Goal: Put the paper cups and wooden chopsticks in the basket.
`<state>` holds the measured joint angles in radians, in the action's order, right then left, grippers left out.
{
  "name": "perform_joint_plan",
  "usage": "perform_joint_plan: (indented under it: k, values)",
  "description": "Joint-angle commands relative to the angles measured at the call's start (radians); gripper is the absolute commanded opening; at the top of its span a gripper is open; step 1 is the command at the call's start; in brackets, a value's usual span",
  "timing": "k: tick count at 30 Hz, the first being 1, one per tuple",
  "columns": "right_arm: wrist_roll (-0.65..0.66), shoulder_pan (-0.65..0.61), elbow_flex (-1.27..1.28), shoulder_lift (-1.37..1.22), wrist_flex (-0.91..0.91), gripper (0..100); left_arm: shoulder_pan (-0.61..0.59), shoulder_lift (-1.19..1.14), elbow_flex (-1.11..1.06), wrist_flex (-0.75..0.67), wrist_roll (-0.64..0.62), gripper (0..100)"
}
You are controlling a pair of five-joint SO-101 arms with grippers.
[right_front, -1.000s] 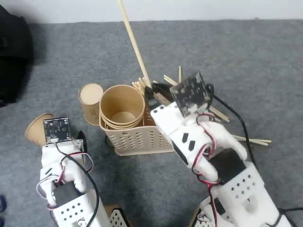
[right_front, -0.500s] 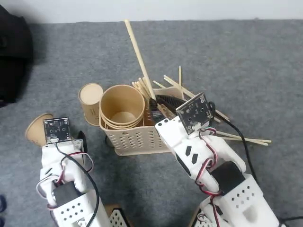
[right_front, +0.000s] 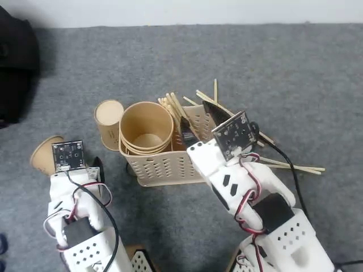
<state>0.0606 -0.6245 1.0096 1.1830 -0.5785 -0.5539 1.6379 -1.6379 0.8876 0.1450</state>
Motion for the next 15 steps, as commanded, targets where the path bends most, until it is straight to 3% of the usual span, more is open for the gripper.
perform_joint_plan:
  k: [1, 4, 9, 15]
  values:
    - [0.035, 0.084, -0.081, 0.012, -0.077, 19.7, -0.009, 0.011, 0.013, -0.029, -0.071, 21]
    - [0.034, 0.162, -0.149, 0.015, -0.199, 19.7, -0.012, 0.011, 0.033, -0.018, -0.138, 21]
    - [0.083, 0.268, -0.149, 0.012, -0.318, 19.5, -0.100, 0.011, 0.136, 0.072, -0.137, 21]
    - [0.104, 0.410, -0.068, 0.021, -0.348, 19.5, -0.118, 0.003, 0.283, 0.103, 0.049, 21]
